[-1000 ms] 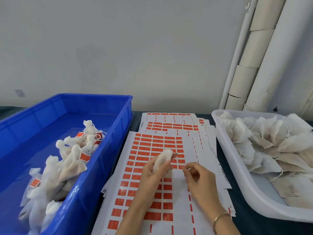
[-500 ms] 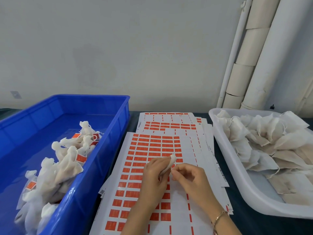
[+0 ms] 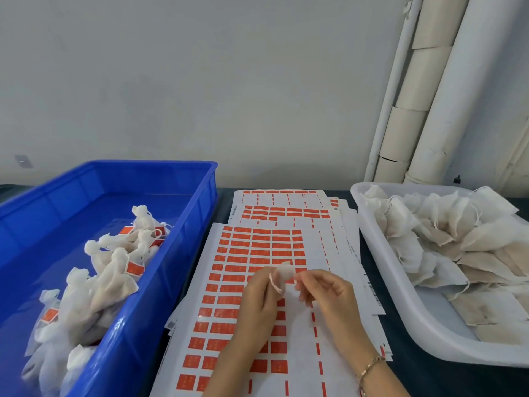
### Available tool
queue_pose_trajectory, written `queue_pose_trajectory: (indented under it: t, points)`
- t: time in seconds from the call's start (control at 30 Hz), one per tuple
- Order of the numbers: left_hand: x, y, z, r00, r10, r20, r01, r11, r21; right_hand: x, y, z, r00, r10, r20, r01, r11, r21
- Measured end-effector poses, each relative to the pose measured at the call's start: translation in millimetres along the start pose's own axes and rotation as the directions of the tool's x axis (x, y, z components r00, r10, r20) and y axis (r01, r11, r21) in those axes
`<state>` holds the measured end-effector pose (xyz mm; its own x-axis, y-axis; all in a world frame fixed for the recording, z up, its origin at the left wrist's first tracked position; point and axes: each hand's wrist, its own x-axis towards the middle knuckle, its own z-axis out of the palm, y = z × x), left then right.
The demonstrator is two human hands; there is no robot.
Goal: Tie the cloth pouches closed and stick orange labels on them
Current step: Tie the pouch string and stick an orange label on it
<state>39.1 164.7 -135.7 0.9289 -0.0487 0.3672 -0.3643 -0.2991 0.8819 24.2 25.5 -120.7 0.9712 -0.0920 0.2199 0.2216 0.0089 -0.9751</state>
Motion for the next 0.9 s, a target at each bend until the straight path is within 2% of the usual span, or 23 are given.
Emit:
queue_pose_trajectory:
  t: [0.1, 0.17, 0.3, 0.43, 0.73, 0.9]
  points:
    - [-1, 5, 0, 0.974, -0.228, -0.005, 0.224, 0.960, -0.166, 3, 7, -2, 0.995, 0.040, -0.093, -0.043, 0.999, -0.025]
    - [-1, 5, 0, 0.954, -0.301, 0.005, 0.293, 0.926, -0.238, 4, 11, -1, 0.997, 0.035, -0.069, -0.042, 0.994, -0.105]
    - [0, 9, -2, 0.956, -0.282, 0.080, 0.293, 0.913, -0.282, 3, 13, 4, 0.999, 0.046, 0.007, -0.044, 0.976, -0.214]
    - [2, 11, -2, 0.970, -0.212, 0.122, 0.238, 0.933, -0.271, 4, 12, 3, 0.999, 0.031, 0.017, -0.026, 0.972, -0.232]
    - [0, 5, 1, 0.969, -0.176, 0.172, 0.217, 0.941, -0.259, 3, 5, -1, 0.984, 0.174, -0.026, -0.174, 0.985, 0.009]
    - [4, 0, 2, 0.959, -0.260, 0.116, 0.281, 0.926, -0.250, 4, 6, -2, 0.973, 0.218, -0.081, -0.214, 0.975, 0.059]
